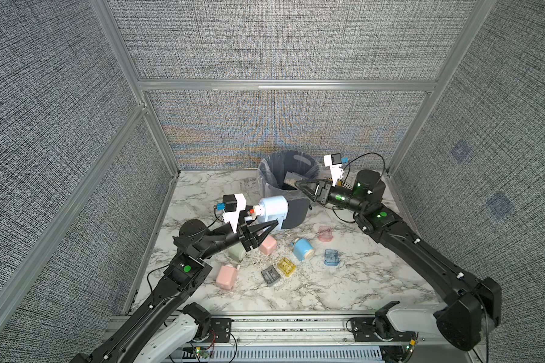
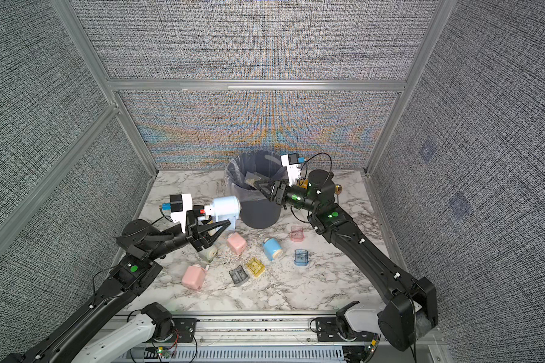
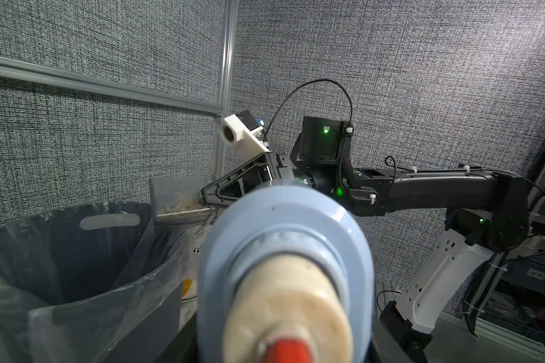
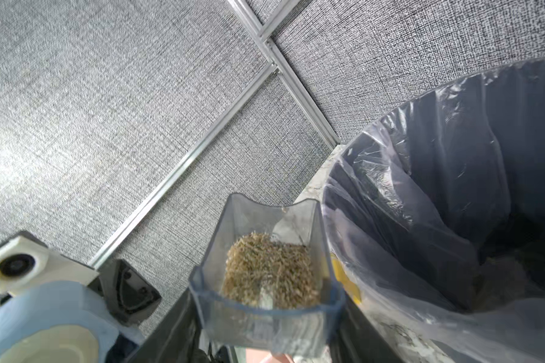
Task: Take out the pencil sharpener tray and clean the shavings
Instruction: Pour the shavings into the trash bin.
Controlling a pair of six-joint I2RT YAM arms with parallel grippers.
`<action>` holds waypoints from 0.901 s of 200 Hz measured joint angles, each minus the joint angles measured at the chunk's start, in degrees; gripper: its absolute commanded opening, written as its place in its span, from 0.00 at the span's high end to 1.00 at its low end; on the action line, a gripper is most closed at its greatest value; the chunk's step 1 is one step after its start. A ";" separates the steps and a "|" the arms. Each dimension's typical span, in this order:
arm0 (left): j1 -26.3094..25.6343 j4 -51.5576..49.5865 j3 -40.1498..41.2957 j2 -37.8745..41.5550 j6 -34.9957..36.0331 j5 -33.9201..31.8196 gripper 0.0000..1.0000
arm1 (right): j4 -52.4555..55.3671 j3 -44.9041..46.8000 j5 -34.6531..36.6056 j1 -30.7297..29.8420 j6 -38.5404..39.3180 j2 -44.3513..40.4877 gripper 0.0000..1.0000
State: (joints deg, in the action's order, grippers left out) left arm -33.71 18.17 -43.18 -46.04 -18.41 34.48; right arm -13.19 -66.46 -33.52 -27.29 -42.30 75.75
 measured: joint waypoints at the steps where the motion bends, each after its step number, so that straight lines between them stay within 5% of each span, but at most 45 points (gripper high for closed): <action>1: 0.11 0.00 -0.02 -0.11 0.00 -0.02 1.00 | -0.07 -0.02 0.11 0.00 -0.26 0.04 0.55; 73: 0.44 2.38 1.92 0.17 -1.66 0.02 1.00 | 3.74 -8.55 12.52 -1.01 -26.60 7.26 0.53; 130: 0.44 3.32 3.69 3.85 -4.44 0.04 1.00 | 5.20 -6.60 17.42 -1.88 -48.92 10.69 0.55; 180: 0.44 3.32 4.33 5.68 -5.99 0.02 1.00 | 6.49 -10.23 18.73 -2.45 -58.47 11.87 0.56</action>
State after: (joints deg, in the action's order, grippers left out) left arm -33.28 21.50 -38.85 -40.36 -24.40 34.50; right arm -6.70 -76.69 -14.79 -29.74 -100.77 87.61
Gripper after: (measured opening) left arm 0.592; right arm 0.587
